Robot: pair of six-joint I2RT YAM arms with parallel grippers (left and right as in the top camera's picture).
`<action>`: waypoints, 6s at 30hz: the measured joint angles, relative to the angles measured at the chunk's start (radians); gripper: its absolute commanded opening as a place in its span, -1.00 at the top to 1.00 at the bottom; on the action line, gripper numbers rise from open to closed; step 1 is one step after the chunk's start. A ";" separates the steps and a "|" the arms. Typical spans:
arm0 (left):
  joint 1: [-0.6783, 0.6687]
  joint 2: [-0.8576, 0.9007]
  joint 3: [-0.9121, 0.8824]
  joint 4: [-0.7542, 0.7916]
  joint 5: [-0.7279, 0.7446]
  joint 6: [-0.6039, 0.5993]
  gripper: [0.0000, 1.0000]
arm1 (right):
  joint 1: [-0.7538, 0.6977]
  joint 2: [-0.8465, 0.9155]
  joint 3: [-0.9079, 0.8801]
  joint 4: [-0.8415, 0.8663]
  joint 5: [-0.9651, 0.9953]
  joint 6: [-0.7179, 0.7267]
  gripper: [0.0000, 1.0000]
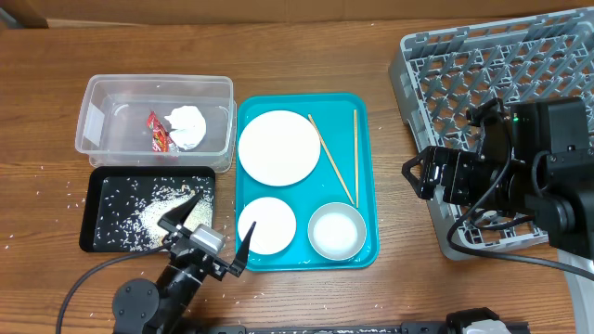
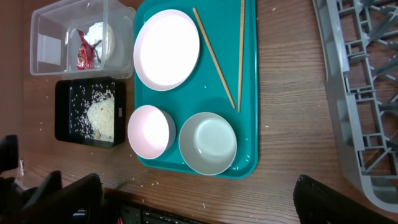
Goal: Sort waste into correct bins and load items into the dishwasher
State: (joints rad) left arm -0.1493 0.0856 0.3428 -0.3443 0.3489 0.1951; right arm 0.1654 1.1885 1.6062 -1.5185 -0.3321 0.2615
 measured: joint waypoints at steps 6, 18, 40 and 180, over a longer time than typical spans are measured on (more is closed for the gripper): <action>0.008 -0.069 -0.101 0.009 0.018 0.007 -1.00 | 0.000 0.000 0.000 0.000 0.000 0.000 -1.00; 0.008 -0.070 -0.248 0.055 0.019 0.018 -1.00 | 0.000 0.000 0.000 0.000 0.000 0.000 -1.00; 0.008 -0.070 -0.249 0.061 0.019 0.018 -1.00 | 0.001 0.000 -0.001 0.156 -0.085 0.002 -0.73; 0.008 -0.070 -0.251 0.064 0.023 0.018 -1.00 | 0.091 0.352 -0.086 0.493 0.449 -0.130 0.92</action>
State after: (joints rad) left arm -0.1413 0.0158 0.0917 -0.2802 0.3717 0.2134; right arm 0.2565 1.5410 1.5200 -1.0252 0.1169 0.1318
